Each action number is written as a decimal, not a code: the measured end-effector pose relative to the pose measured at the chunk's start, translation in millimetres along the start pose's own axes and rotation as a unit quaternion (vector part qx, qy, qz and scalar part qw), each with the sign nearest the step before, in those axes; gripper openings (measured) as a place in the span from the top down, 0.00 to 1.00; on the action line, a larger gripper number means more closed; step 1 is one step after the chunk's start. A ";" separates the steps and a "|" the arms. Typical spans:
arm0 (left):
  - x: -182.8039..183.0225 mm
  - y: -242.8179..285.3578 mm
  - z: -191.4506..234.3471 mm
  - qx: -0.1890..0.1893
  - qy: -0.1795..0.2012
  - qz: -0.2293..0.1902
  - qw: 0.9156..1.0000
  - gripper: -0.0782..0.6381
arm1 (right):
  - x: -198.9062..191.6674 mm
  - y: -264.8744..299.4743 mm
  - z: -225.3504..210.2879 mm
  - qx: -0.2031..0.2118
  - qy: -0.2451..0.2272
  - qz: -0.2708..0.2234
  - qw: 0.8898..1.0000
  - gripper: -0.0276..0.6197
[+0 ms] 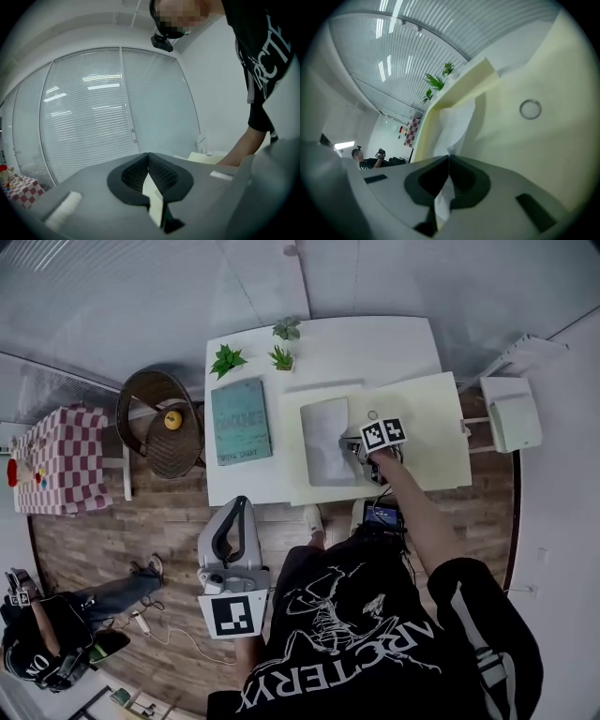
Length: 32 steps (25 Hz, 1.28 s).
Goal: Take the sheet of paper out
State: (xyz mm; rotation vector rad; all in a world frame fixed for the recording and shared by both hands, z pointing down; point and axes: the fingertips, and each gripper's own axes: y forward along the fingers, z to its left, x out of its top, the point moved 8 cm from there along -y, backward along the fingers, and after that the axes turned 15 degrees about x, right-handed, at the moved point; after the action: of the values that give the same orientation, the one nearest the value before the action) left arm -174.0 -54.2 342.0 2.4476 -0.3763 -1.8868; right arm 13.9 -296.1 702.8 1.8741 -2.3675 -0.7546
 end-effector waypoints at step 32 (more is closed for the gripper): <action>39.9 40.2 -17.0 -0.061 -0.034 -0.098 0.993 0.87 | -3.0 -203.1 373.4 -0.061 -0.530 -0.292 0.794 0.94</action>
State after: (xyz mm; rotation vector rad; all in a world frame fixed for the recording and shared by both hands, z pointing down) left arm -155.2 -103.6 315.4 2.4234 -0.0215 -2.0032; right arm 82.0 -194.1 295.8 2.5335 -1.8704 -2.4998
